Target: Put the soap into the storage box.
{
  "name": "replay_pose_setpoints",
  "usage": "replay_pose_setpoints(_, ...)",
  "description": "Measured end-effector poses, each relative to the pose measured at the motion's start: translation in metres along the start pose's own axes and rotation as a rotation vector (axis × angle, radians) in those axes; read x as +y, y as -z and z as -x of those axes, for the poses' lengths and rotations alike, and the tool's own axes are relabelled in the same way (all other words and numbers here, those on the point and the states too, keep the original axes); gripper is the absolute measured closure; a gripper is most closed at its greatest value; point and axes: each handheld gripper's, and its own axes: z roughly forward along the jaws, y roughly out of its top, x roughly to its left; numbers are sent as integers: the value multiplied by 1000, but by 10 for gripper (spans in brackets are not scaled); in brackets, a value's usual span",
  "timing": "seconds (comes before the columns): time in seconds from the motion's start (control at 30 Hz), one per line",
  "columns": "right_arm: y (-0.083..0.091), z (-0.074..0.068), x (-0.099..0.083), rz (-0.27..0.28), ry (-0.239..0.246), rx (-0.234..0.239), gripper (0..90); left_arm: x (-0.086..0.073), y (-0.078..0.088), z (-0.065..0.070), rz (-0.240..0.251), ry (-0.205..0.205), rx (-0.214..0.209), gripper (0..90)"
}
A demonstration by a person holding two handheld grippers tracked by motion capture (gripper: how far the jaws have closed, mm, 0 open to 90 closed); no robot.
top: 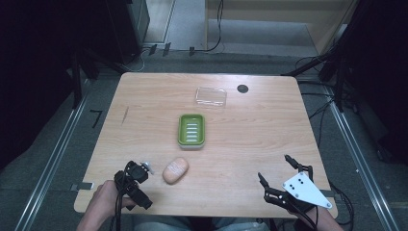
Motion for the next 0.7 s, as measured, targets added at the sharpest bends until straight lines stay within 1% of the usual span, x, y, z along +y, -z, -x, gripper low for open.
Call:
replay_pose_setpoints(0.13, -1, 0, 0, 2, -1, 5, 131, 3, 3, 2, 15, -3, -7, 43)
replay_pose_setpoints(0.17, -1, 0, 0, 2, -1, 5, 130, 4, 4, 2, 13, -10, -10, 42)
replay_pose_setpoints(0.2, -1, -1, 1, 2, 2, 9, 131, 5, 4, 4, 22, -5, -11, 42)
replay_pose_setpoints(0.23, -1, -1, 1, 2, 1, 7, 131, 6, 5, 4, 22, -16, -10, 42)
replay_pose_setpoints(0.27, -2, -1, 1, 2, 4, 9, 131, 8, 6, 5, 24, -13, -8, 42)
replay_pose_setpoints(0.37, -2, -2, 1, 1, 4, 11, 131, 12, 7, 7, 30, -23, -12, 42)
replay_pose_setpoints(0.4, -2, -2, 1, 0, 5, 11, 131, 13, 8, 8, 40, -19, -10, 42)
replay_pose_setpoints(0.43, -2, -2, 1, -1, 5, 11, 131, 15, 9, 9, 33, -23, -7, 42)
replay_pose_setpoints(0.67, -3, -2, 1, -1, 10, 13, 131, 24, 14, 11, 57, -25, -18, 38)
replay_pose_setpoints(0.7, -3, -2, 1, -2, 9, 14, 131, 25, 15, 11, 68, -20, -23, 37)
